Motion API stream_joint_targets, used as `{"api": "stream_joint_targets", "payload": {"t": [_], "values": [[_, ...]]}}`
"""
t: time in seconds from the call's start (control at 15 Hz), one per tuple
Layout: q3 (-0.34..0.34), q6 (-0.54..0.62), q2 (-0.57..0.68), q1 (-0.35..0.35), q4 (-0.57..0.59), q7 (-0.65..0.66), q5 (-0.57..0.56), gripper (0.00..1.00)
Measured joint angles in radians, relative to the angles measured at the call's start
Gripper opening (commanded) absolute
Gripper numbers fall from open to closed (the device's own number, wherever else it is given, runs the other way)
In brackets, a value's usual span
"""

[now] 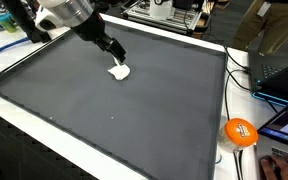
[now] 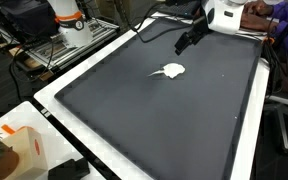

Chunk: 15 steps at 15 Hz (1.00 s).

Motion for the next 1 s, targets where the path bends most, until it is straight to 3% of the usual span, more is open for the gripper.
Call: {"api": "stream_joint_targets", "payload": {"t": [0.67, 1.0], "values": [[0.0, 0.065, -0.058, -0.004, -0.085, -0.009, 0.011, 1.0], [0.002, 0.126, -0.131, -0.035, -0.232, -0.128, 0.053, 1.0]]}}
